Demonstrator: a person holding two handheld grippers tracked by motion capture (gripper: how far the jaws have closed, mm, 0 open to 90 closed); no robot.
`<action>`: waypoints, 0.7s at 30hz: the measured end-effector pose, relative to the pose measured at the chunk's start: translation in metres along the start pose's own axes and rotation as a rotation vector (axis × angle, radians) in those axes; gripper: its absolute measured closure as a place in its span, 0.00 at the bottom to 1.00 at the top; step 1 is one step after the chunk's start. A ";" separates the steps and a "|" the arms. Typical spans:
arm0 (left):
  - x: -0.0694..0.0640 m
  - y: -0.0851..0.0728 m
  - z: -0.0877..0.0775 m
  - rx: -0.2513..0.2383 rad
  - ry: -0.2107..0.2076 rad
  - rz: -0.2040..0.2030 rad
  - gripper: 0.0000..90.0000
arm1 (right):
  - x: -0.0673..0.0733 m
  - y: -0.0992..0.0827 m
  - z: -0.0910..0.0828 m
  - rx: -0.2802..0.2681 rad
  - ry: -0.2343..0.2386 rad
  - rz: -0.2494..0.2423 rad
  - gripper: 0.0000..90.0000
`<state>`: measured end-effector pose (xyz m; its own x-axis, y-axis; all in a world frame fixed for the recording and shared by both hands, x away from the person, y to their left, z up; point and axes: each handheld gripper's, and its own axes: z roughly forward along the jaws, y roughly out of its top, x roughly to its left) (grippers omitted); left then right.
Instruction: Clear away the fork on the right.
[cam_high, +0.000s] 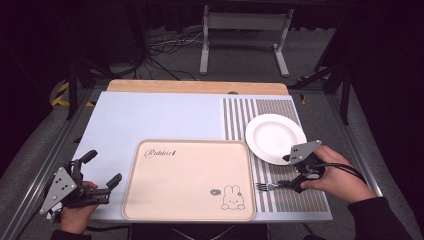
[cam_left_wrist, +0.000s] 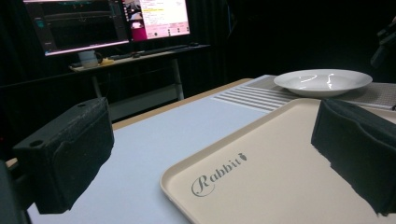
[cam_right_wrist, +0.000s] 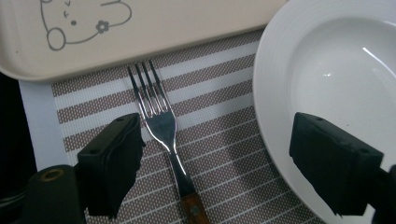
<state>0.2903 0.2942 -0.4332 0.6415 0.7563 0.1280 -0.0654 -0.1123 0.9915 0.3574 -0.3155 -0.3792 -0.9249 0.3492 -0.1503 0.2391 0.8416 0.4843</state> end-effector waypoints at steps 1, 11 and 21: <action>0.000 0.000 0.000 -0.001 0.000 0.000 0.00 | 0.000 0.000 0.001 0.011 0.002 -0.001 0.20; 0.002 -0.001 0.002 0.008 -0.004 -0.003 0.00 | 0.000 -0.001 0.005 0.121 0.053 -0.044 0.19; 0.001 -0.001 0.001 0.003 -0.007 -0.003 0.00 | 0.002 -0.001 0.015 0.222 0.104 -0.047 0.16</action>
<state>0.2924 0.2944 -0.4339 0.6470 0.7521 0.1252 -0.0617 -0.1120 0.9918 0.3601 -0.3090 -0.3928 -0.9593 0.2730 -0.0726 0.2437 0.9298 0.2758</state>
